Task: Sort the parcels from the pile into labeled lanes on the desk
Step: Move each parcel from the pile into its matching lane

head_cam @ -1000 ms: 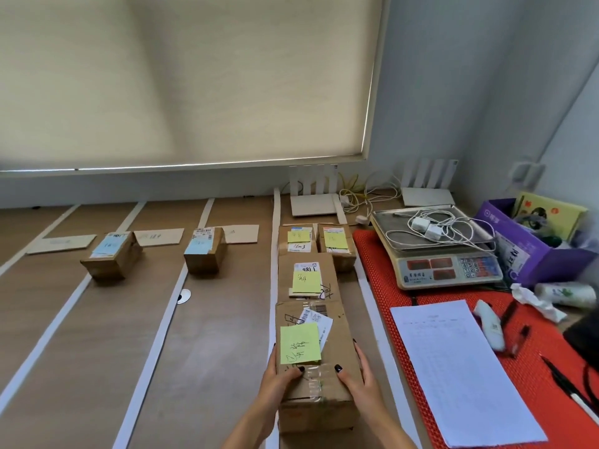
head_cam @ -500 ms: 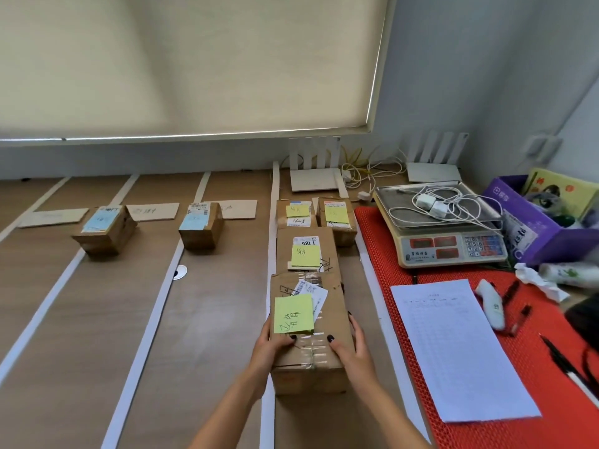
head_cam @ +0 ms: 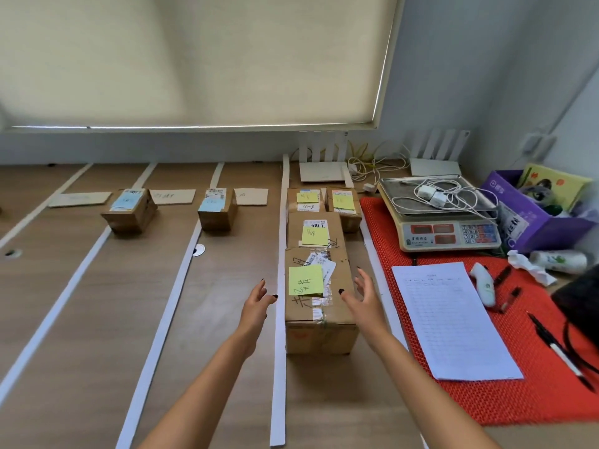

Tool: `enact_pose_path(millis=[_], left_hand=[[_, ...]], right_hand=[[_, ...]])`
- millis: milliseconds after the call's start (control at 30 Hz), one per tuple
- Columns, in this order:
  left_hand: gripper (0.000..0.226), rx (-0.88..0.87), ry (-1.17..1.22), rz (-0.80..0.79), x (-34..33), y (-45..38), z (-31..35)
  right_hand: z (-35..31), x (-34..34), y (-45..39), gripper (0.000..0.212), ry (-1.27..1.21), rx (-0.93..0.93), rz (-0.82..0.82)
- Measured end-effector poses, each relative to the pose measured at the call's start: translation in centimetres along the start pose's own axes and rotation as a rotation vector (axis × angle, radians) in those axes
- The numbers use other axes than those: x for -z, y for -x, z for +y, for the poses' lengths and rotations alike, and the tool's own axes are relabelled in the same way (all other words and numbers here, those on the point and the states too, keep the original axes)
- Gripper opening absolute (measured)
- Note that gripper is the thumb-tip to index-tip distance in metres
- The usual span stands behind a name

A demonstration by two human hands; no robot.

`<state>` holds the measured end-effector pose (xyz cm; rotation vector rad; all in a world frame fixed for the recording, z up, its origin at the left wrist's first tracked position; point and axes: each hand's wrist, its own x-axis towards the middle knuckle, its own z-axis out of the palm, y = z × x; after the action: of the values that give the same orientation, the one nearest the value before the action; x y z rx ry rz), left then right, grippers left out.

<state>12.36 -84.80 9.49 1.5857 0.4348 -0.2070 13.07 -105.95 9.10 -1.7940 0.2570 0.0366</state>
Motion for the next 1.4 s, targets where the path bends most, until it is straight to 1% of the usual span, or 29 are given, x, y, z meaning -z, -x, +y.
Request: enact_pose_path(millis=[133, 200, 333, 467, 533, 633, 867, 1067, 1233, 1300, 1400], left_hand=[[0.052, -0.057, 0.0, 0.04, 4.3, 1.3, 1.6], [0.053, -0.079, 0.02, 0.058, 7.1, 2.0, 2.3], [0.053, -0.13, 0.041, 0.077, 14.0, 3.3, 3.0], [0.051, -0.18, 0.043, 0.08, 22.0, 5.2, 2.6], [0.051, -0.198, 0.024, 0.087, 26.6, 6.3, 2.4], [0.05, -0.227, 0.028, 0.147, 33.9, 7.9, 1.8], [0.049, -0.221, 0.07, 0.238, 45.7, 9.1, 1.5], [0.048, -0.21, 0.08, 0.316, 53.5, 7.7, 2.2], [0.05, -0.226, 0.041, 0.368, 59.6, 5.8, 4.0], [0.051, -0.226, 0.029, 0.37, 61.7, 5.0, 4.5], [0.05, -0.227, 0.022, 0.332, 64.5, 3.0, 4.9]], right_hand=[[-3.0, -2.2, 1.1, 0.065, 0.165, 0.091, 0.03], [-4.3, -4.3, 2.0, 0.065, 0.214, 0.14, 0.015], [-6.8, -10.4, 5.0, 0.065, 0.269, 0.216, -0.057], [-8.2, -18.1, 9.2, 0.065, 0.297, 0.261, -0.113], [-8.6, -22.7, 11.5, 0.065, 0.257, 0.243, -0.132], [-10.2, -29.4, 14.4, 0.066, 0.253, 0.251, -0.192], [-13.4, -41.3, 17.1, 0.065, 0.248, 0.285, -0.338], [-15.9, -50.7, 15.7, 0.065, 0.227, 0.287, -0.44], [-19.4, -58.3, 14.8, 0.062, 0.11, 0.275, -0.5], [-20.2, -60.7, 14.7, 0.062, 0.092, 0.277, -0.511], [-21.3, -63.9, 14.7, 0.062, 0.069, 0.258, -0.483]])
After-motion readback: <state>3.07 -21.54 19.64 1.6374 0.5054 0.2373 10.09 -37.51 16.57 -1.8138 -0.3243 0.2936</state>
